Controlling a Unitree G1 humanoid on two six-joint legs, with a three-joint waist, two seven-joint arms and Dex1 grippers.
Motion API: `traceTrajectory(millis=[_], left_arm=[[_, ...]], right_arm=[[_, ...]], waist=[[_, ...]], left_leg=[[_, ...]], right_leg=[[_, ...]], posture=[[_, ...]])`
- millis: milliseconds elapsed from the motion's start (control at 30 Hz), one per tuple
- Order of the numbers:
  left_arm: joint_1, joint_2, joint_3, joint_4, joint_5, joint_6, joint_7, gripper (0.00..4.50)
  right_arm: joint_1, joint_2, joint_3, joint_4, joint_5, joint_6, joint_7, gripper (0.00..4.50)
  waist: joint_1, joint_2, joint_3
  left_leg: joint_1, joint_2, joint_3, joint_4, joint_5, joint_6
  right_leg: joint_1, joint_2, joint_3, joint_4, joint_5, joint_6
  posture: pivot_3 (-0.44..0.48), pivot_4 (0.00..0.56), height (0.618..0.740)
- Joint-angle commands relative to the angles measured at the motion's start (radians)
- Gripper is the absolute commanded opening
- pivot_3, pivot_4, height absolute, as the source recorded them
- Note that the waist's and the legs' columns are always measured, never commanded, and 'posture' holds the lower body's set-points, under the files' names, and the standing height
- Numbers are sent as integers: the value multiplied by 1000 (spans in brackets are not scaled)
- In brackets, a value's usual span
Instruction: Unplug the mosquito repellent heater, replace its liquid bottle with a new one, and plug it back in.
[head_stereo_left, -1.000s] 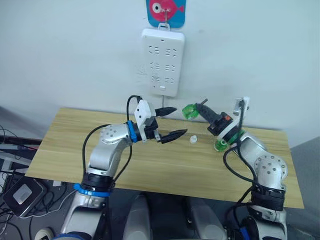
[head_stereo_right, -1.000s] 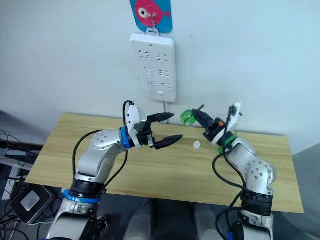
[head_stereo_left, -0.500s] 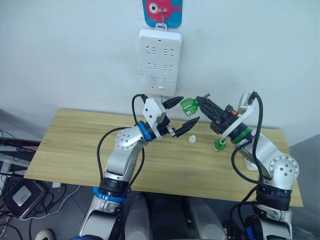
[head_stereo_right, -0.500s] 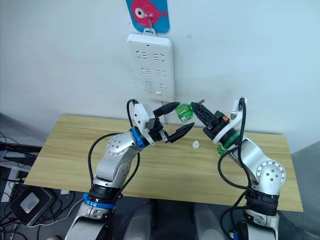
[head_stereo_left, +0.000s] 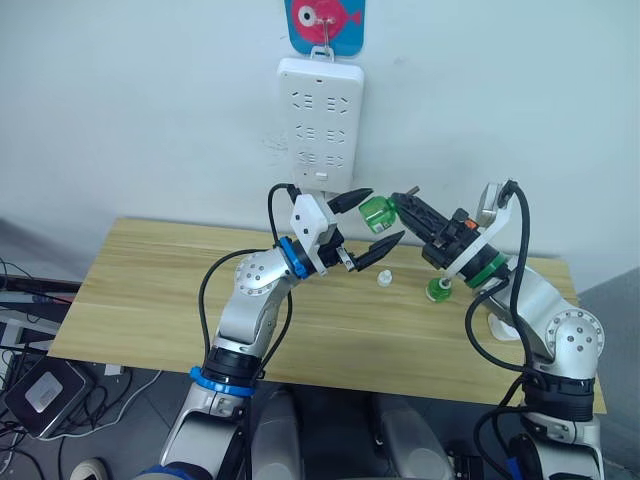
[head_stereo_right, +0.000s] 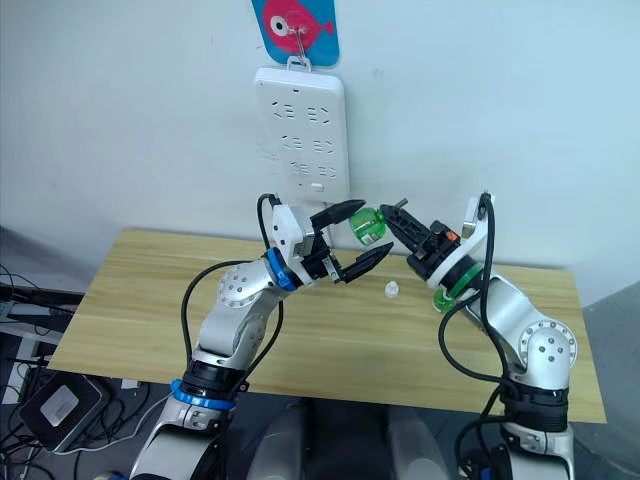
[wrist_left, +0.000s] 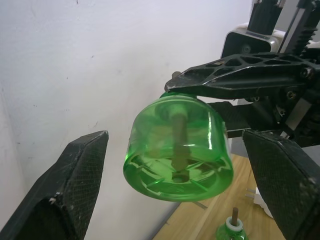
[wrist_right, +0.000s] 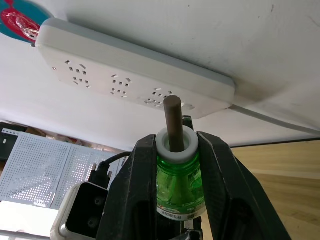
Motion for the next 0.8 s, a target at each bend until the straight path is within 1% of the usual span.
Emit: traceTrajectory(millis=[33, 133, 200, 267, 300, 333, 667, 733, 767, 800], left_arm=[[-11, -11, 3, -32, -31, -10, -4, 4500], [-10, -9, 3, -36, -41, -5, -9, 3962], [-9, -8, 1, -35, -45, -3, -10, 3378], [-9, -7, 0, -35, -46, -3, -11, 2675], [-9, -7, -1, -35, -46, -3, -12, 2444], [-8, -6, -2, -35, -45, -4, -14, 2311], [-18, -14, 3, -33, -35, -8, 3, 2311], [-21, -13, 6, -34, -36, 0, 10, 2311], [-21, -12, 7, -34, -38, 6, 13, 2311], [-21, -12, 8, -34, -42, 15, 17, 2311]], right_arm=[[8, -16, 4, -53, 38, -24, 8, 828], [10, -23, 11, -54, 43, -35, 7, 827], [10, -27, 15, -53, 47, -41, 9, 827], [10, -30, 20, -52, 50, -47, 9, 827], [10, -31, 21, -52, 50, -50, 9, 827], [11, -31, 22, -53, 53, -52, 8, 827], [13, -52, 48, -57, 48, -55, 18, 827], [11, -56, 52, -57, 47, -53, 17, 1545], [10, -58, 53, -57, 49, -53, 17, 1779], [10, -64, 54, -56, 49, -51, 18, 2107]], waist=[[0, 0, 0], [0, 0, 0], [0, 0, 0], [0, 0, 0], [0, 0, 0], [0, 0, 0], [1, 0, 0], [1, 0, 0], [1, 0, 0], [1, 0, 0]], left_leg=[[0, 0, 0, 0, 0, 0], [0, 0, 0, 0, 0, 0], [0, 0, 0, 0, 0, 0], [0, 0, 0, 0, 0, 0], [0, 0, 0, 0, 0, 0], [0, 0, 0, 0, 0, 0], [0, 0, 0, 0, 0, 0], [0, 0, 0, 0, 0, 0], [0, 0, 0, 0, 0, 0], [0, 0, 0, 0, 0, 0]], right_leg=[[0, 0, 0, 0, 0, 0], [0, 0, 0, 0, 0, 0], [0, 0, 0, 0, 0, 0], [0, 0, 0, 0, 0, 0], [0, 0, 0, 0, 0, 0], [0, 0, 0, 0, 0, 0], [0, 0, 0, 0, 0, 0], [0, 0, 0, 0, 0, 0], [0, 0, 0, 0, 0, 0], [0, 0, 0, 0, 0, 0]], posture=[[-73, 266, 740], [-72, 269, 740], [-72, 269, 740], [-72, 269, 740], [-72, 269, 740], [-72, 272, 740], [-70, 278, 740], [-70, 278, 740], [-70, 278, 740], [-71, 281, 740]])
